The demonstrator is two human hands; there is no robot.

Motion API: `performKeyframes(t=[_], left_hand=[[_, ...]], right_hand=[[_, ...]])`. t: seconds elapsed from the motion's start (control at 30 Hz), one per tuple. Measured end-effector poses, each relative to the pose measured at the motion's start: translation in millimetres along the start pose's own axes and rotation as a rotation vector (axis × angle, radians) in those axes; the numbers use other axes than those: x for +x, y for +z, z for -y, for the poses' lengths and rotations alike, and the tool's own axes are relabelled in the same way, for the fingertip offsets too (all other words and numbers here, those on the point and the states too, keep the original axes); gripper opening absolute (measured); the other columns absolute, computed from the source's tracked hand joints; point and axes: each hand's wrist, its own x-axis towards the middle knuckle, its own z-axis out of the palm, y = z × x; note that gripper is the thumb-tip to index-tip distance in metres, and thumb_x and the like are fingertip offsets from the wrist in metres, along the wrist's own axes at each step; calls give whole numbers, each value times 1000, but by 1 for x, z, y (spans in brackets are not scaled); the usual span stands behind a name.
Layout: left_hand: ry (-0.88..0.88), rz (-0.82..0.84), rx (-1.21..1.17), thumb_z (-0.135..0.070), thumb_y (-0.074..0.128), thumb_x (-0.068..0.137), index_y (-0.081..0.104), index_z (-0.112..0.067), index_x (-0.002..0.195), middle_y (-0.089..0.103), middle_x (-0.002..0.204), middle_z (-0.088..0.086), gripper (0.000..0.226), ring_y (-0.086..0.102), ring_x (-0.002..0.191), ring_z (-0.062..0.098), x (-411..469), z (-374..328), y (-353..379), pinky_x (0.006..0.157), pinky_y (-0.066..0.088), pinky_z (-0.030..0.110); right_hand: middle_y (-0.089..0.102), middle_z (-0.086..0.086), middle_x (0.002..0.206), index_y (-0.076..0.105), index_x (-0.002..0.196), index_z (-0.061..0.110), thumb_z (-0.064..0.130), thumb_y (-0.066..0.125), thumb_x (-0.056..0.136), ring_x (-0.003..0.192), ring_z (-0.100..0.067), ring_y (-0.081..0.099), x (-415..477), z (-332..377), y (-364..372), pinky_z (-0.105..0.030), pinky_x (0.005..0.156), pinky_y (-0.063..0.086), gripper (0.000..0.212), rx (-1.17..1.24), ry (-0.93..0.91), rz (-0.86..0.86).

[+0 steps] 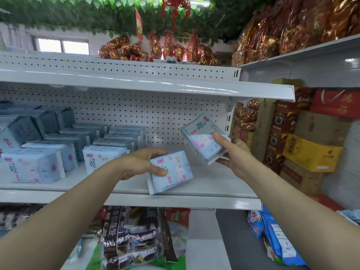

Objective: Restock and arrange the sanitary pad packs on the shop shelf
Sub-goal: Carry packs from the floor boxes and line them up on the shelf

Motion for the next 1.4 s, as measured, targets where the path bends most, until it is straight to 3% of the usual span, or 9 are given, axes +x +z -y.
performKeyframes(t=[0.3, 0.43, 0.53, 0.7, 0.8, 0.93, 1.07, 1.2, 1.4], left_hand=[[-114, 193, 291, -19, 77, 86, 54, -19, 138, 68, 124, -6, 56, 61, 118, 10, 25, -38, -21, 107, 42, 31], [-200, 154, 383, -48, 63, 93, 54, -19, 137, 67, 125, -5, 53, 60, 115, 14, 34, -63, -16, 80, 50, 31], [-233, 207, 421, -63, 68, 75, 60, -17, 131, 74, 115, 1, 72, 69, 109, 20, 46, -70, -9, 99, 53, 39], [-183, 157, 324, -40, 76, 85, 69, -14, 110, 78, 101, 3, 37, 75, 93, 18, 55, -71, 0, 82, 59, 30], [-129, 28, 151, -32, 79, 83, 67, -18, 104, 77, 99, 3, 28, 74, 91, 19, 56, -65, 0, 85, 58, 31], [-80, -133, -131, -24, 78, 85, 63, -14, 125, 77, 105, 6, 44, 73, 100, 24, 55, -52, 0, 98, 55, 44], [-40, -103, -237, -3, 76, 84, 50, -42, 134, 72, 118, 5, 69, 75, 95, 25, 42, -42, -4, 83, 61, 42], [-62, -144, -174, -1, 78, 81, 47, -18, 141, 69, 119, 6, 69, 72, 101, 24, 26, -33, -6, 86, 60, 38], [-93, -224, -98, -24, 89, 72, 48, -7, 128, 68, 118, 9, 71, 69, 104, 21, 7, -27, -13, 86, 59, 35]], right_hand=[[77, -9, 106, 60, 127, 4, 39, 85, 76, 96, -23, 75, 20, 4, -4, -36, 70, 62, 66, -43, 2, -13], [77, -9, 106, 58, 129, 5, 38, 87, 74, 96, -24, 75, 28, 5, -4, -42, 77, 63, 70, -37, 7, -16], [76, -10, 107, 56, 127, 7, 37, 87, 75, 96, -25, 75, 32, 6, -3, -46, 82, 62, 67, -40, 7, -20], [76, -9, 109, 56, 129, 9, 37, 88, 74, 96, -24, 75, 35, 10, -7, -41, 76, 63, 70, -15, 18, -19], [74, -11, 114, 54, 130, 10, 37, 87, 76, 100, -25, 74, 32, 12, -14, -44, 79, 63, 70, -1, 4, -31], [75, -10, 111, 54, 131, 7, 34, 84, 79, 98, -25, 74, 24, 11, -20, -39, 71, 63, 66, 18, 4, -58], [76, -9, 109, 54, 132, 5, 34, 84, 80, 97, -24, 74, 17, 11, -22, -36, 67, 62, 67, 34, 17, -64], [77, -8, 107, 55, 131, 4, 35, 84, 80, 97, -22, 75, 9, 14, -22, -35, 68, 62, 66, 35, 13, -51], [75, -9, 112, 55, 117, 14, 36, 83, 80, 102, -25, 73, 2, 15, -16, -44, 82, 61, 51, 38, 7, -21]])
